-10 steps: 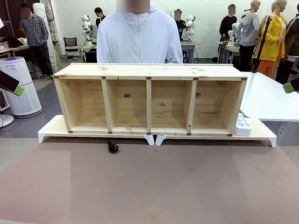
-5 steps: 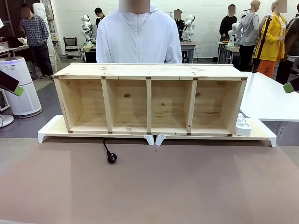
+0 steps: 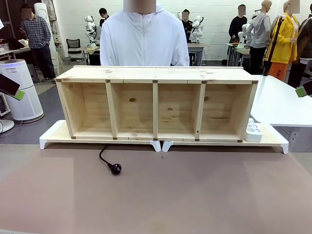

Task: Perform cable management.
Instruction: When the cord part of the Power Cable appears at the lower middle area of the table and stops, grasp the cord part of the Power Cable.

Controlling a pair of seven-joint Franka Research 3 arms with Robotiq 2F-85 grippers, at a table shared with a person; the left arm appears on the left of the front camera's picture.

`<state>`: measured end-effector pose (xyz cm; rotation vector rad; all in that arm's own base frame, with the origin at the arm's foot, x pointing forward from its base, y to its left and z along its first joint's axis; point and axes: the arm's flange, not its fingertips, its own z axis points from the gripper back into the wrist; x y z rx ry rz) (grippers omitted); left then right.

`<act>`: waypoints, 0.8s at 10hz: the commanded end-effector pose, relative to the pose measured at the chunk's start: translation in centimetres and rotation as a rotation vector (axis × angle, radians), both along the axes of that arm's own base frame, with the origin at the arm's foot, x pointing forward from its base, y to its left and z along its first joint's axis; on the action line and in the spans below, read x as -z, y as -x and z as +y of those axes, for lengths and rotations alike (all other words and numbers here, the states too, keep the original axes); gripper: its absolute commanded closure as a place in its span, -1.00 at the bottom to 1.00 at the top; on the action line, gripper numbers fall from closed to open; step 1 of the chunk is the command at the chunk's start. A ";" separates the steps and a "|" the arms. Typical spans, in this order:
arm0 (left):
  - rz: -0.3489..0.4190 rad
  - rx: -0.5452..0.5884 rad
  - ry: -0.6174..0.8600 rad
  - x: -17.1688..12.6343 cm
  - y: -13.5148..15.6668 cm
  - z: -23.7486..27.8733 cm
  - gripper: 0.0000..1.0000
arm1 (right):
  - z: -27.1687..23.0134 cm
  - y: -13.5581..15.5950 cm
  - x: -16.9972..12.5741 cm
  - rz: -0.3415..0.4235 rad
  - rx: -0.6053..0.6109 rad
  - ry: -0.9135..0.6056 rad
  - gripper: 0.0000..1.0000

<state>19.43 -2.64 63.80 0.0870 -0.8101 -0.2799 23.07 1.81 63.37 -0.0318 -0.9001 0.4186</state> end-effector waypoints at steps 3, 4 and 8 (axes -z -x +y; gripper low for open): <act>-0.011 0.000 -0.003 -0.1 -0.2 -0.1 -1.00 | 0.0 -0.3 0.0 -0.007 0.001 -0.001 -1.00; -0.011 0.000 -0.003 -0.1 -0.2 -0.1 -1.00 | 0.0 -0.3 0.0 -0.007 0.001 -0.001 -1.00; -0.011 0.000 -0.003 -0.1 -0.2 -0.1 -1.00 | 0.0 -0.3 0.0 -0.007 0.001 -0.001 -1.00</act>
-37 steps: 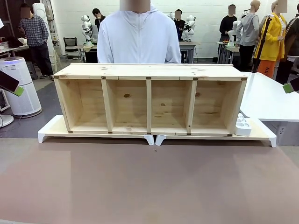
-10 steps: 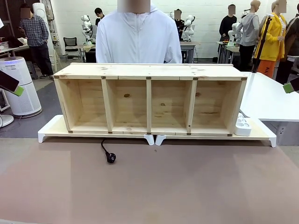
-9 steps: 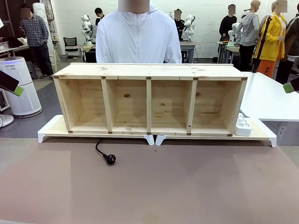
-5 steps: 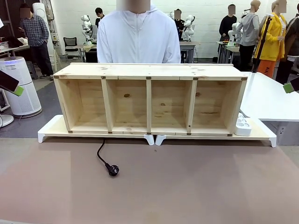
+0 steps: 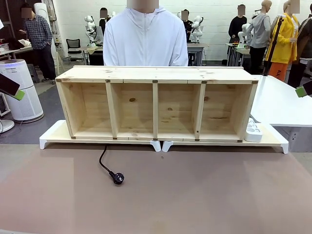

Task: Perform cable management.
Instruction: When the cord part of the Power Cable appears at the lower middle area of the table and stops, grasp the cord part of the Power Cable.

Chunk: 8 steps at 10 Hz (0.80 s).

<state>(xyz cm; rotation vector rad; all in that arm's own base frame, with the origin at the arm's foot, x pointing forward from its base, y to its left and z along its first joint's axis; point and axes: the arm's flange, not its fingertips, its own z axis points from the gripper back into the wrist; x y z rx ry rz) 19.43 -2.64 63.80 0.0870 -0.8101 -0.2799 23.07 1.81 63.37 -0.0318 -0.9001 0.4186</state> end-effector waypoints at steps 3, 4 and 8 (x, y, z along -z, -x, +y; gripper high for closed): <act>-0.011 0.000 -0.003 -0.1 -0.2 -0.1 -1.00 | 0.0 -0.3 0.0 -0.007 0.001 -0.001 -1.00; -0.011 0.000 -0.003 -0.1 -0.2 -0.1 -1.00 | 0.0 -0.3 0.0 -0.007 0.001 -0.001 -1.00; -0.011 0.000 -0.003 -0.1 -0.2 -0.1 -1.00 | 1.3 -0.8 -0.5 0.023 -0.068 0.028 -1.00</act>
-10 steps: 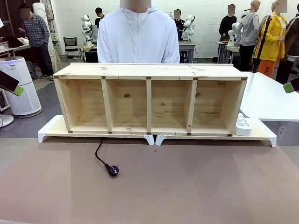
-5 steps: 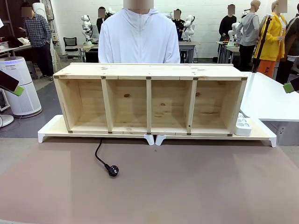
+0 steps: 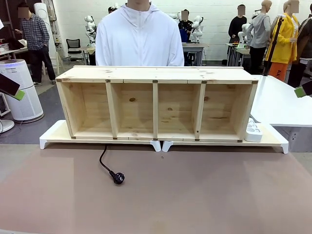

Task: Perform cable management.
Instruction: When the cord part of the Power Cable appears at the lower middle area of the table and stops, grasp the cord part of the Power Cable.

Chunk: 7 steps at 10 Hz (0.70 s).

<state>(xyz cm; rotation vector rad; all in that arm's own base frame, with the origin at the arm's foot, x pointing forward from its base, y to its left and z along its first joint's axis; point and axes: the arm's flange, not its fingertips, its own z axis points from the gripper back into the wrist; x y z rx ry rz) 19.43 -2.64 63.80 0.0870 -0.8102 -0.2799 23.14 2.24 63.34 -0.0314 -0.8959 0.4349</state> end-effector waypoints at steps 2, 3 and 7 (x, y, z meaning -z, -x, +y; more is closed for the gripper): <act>-0.011 0.000 -0.003 -0.1 -0.2 -0.1 -1.00 | 6.1 -2.7 -1.3 0.053 -0.198 0.083 -1.00; -0.011 0.000 -0.003 -0.1 -0.2 -0.1 -1.00 | 8.5 -3.4 -1.5 0.065 -0.253 0.100 -1.00; -0.011 0.000 -0.003 -0.1 -0.2 -0.1 -1.00 | 17.2 -4.2 -2.5 0.117 -0.397 0.179 -1.00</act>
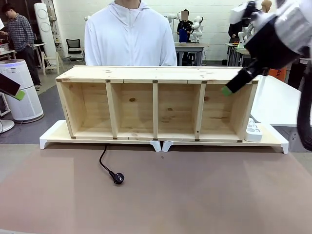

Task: Perform cable management.
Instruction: When the cord part of the Power Cable appears at the lower middle area of the table and stops, grasp the cord part of the Power Cable.

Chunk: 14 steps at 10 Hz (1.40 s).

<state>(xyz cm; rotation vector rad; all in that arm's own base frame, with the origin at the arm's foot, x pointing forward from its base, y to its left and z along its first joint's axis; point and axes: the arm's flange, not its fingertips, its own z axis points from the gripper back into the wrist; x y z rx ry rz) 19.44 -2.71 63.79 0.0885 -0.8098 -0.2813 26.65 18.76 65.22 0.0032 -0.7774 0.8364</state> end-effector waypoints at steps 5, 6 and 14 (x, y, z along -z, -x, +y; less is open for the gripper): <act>-0.011 -0.001 -0.001 -0.1 -0.2 0.0 -1.00 | 10.8 -3.0 1.1 0.103 -0.147 0.173 -1.00; -0.011 -0.001 -0.001 -0.1 -0.2 0.0 -1.00 | 12.9 -3.9 1.9 0.114 -0.161 0.196 -1.00; -0.011 -0.001 -0.001 -0.1 -0.2 0.0 -1.00 | 25.5 -9.0 10.8 0.278 -0.250 0.386 -1.00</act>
